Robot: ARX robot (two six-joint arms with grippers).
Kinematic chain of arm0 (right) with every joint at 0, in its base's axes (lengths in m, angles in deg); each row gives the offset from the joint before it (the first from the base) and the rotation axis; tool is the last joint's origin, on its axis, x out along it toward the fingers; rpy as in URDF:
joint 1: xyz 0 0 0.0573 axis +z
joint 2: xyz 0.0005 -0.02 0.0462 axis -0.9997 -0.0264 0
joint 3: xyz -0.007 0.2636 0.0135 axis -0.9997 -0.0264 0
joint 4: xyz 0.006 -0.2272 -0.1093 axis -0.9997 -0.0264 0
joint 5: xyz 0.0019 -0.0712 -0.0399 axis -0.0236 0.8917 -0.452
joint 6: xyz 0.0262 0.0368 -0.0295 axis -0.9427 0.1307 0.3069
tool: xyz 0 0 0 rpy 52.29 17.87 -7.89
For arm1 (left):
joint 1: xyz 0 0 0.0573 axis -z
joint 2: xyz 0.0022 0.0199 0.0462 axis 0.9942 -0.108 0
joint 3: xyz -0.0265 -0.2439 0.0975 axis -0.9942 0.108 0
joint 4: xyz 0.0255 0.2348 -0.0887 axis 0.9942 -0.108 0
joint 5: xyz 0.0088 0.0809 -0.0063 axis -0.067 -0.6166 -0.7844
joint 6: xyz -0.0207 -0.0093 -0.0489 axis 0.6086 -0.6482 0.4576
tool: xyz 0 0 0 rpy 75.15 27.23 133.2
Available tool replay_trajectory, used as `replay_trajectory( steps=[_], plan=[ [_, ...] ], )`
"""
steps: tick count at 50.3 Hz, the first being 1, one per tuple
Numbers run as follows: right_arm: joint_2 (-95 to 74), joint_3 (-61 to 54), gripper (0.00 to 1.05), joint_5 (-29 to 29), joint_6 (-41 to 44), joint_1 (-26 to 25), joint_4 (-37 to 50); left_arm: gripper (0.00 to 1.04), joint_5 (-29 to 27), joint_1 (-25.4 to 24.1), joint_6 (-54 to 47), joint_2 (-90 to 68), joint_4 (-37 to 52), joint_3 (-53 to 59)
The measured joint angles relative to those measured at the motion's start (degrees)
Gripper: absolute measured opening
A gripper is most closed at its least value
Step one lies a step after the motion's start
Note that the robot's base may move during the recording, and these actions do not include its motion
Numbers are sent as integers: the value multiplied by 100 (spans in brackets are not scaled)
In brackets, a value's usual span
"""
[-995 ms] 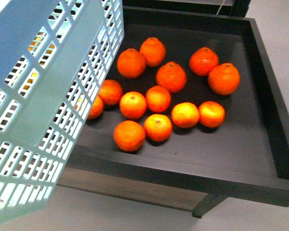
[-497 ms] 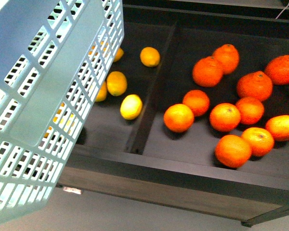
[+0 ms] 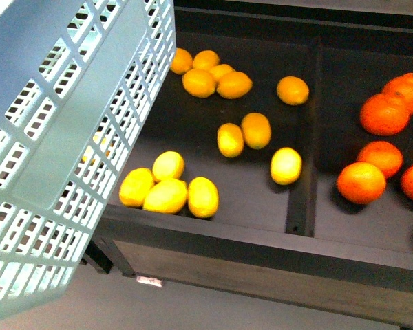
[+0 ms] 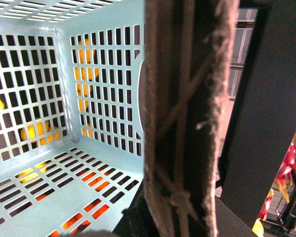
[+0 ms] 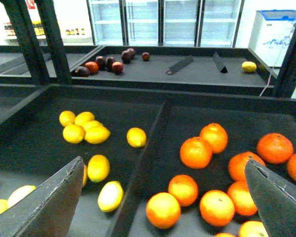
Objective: Pick lemon and mango into basket
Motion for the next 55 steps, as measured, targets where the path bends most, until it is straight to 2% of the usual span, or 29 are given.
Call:
replay_trajectory(
  steps=[55],
  plan=[
    [2,0,96,-2,0,0,0,5,2,-2,-2,0,2,-2]
  ],
)
